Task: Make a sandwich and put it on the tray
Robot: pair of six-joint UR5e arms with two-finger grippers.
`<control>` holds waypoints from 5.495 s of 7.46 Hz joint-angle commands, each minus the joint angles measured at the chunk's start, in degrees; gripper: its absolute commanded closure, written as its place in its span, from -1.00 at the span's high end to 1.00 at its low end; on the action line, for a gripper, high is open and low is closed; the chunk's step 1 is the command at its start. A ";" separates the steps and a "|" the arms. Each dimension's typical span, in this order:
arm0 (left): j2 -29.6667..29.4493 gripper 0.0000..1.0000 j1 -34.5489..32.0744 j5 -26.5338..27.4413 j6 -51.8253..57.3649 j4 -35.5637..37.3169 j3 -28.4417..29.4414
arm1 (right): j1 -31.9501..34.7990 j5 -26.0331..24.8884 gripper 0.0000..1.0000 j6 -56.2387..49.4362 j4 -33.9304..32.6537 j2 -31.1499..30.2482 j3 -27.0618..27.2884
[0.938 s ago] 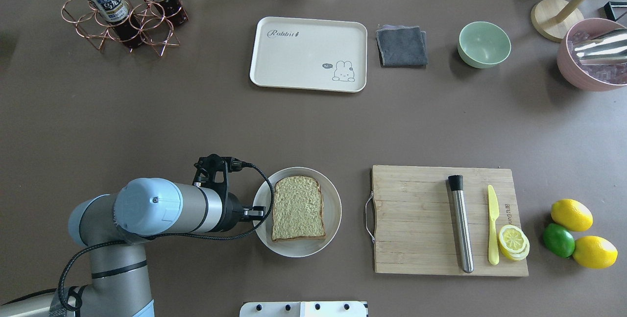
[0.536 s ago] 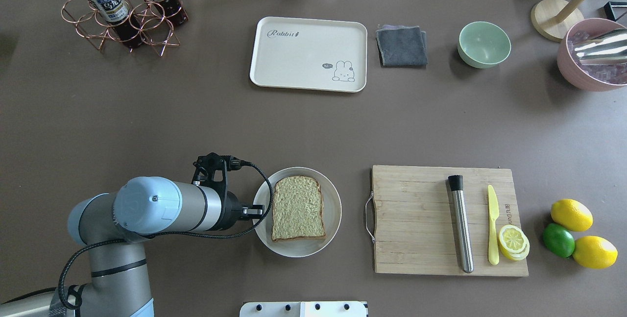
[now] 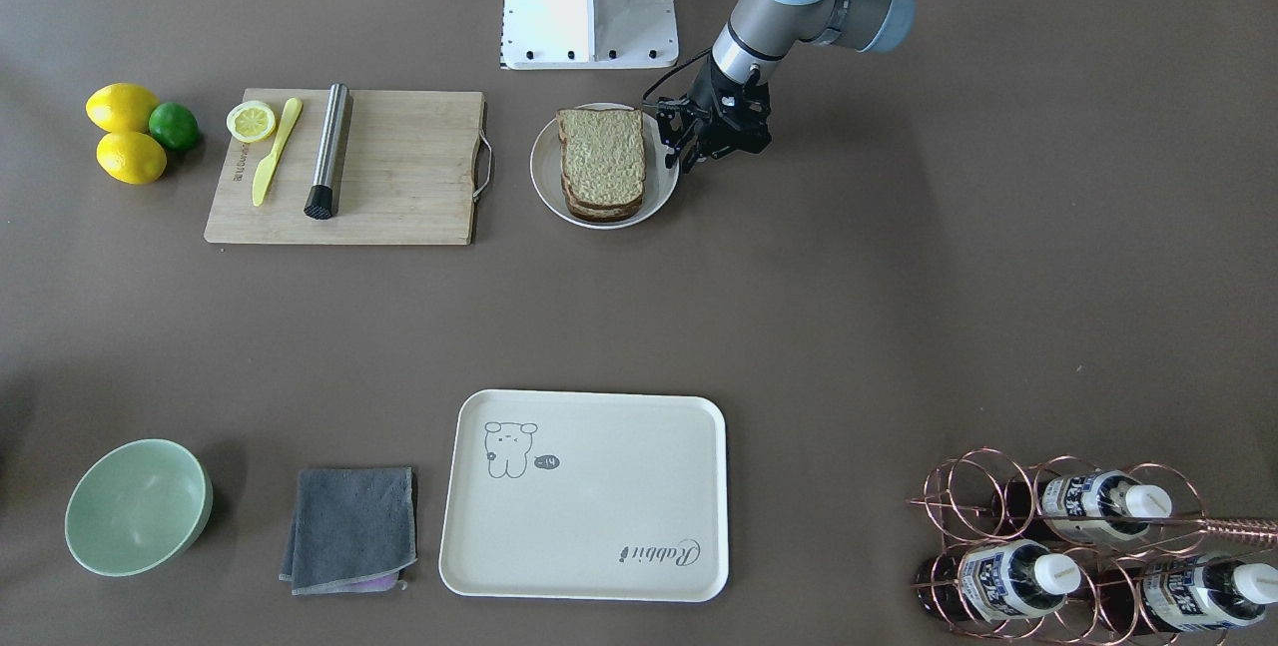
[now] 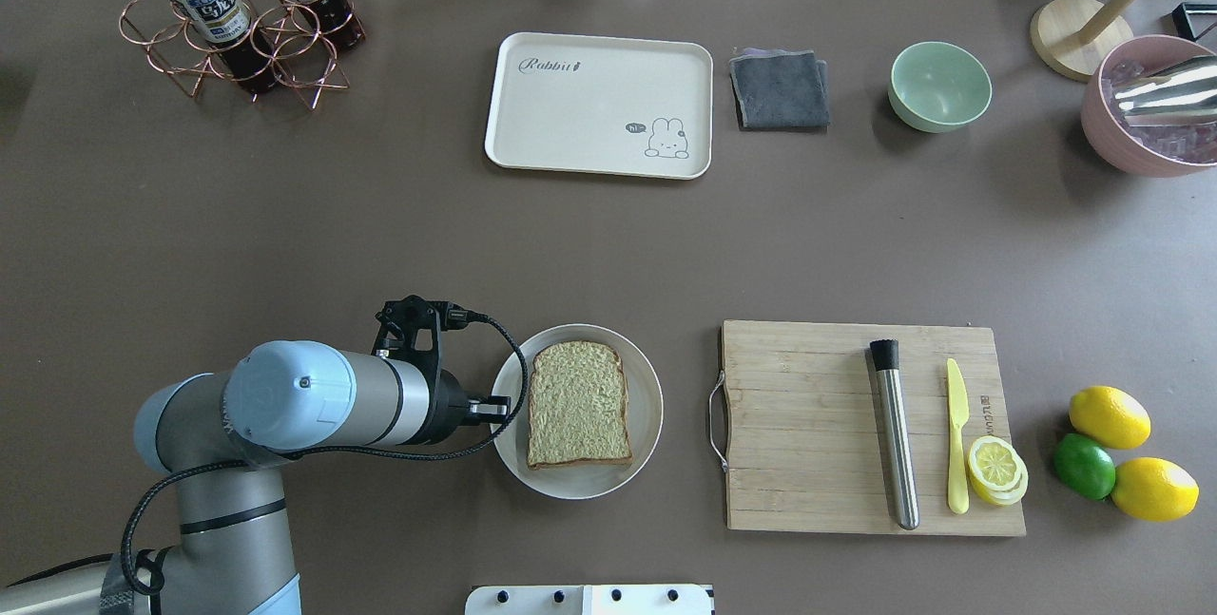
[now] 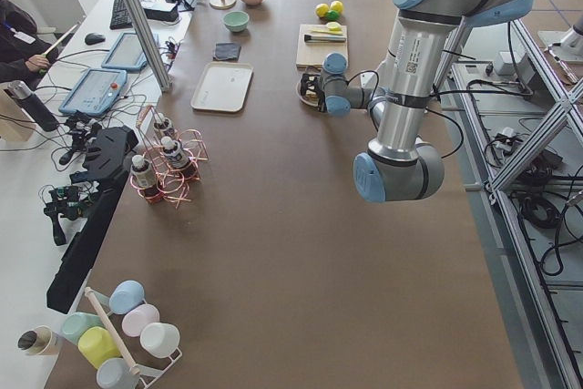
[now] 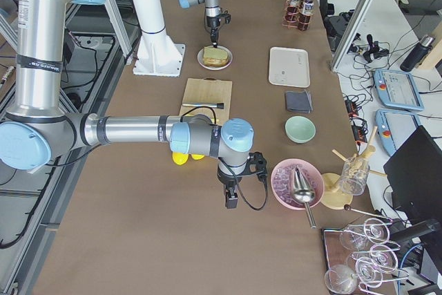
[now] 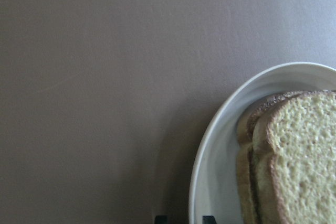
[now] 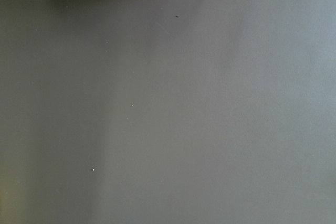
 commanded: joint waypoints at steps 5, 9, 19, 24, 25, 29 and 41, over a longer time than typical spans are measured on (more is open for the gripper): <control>-0.31 -1.00 -2.83 -1.24 4.03 0.18 0.03 | 0.09 0.00 1.00 0.27 0.01 -0.20 -0.17; -7.30 -1.00 -16.79 -16.70 7.34 0.70 7.63 | 0.53 -0.09 1.00 0.44 0.10 -0.55 -0.70; -39.57 -1.00 -29.12 -21.21 11.06 -6.04 54.46 | 0.62 0.09 1.00 0.71 0.01 -0.55 -1.40; -43.91 -1.00 -28.95 -18.04 11.24 -10.11 64.27 | 0.62 0.09 1.00 0.62 0.01 -0.37 -1.93; -43.91 -1.00 -28.77 -17.69 11.24 -10.63 64.28 | 0.62 0.09 1.00 0.62 0.01 -0.55 -1.93; -43.64 0.97 -28.24 -16.28 11.33 -13.09 63.93 | 0.62 0.26 1.00 0.62 0.10 -0.73 -2.89; 26.75 0.97 -57.28 -32.71 63.24 5.30 1.79 | 0.62 0.35 1.00 0.53 0.27 -0.81 -3.69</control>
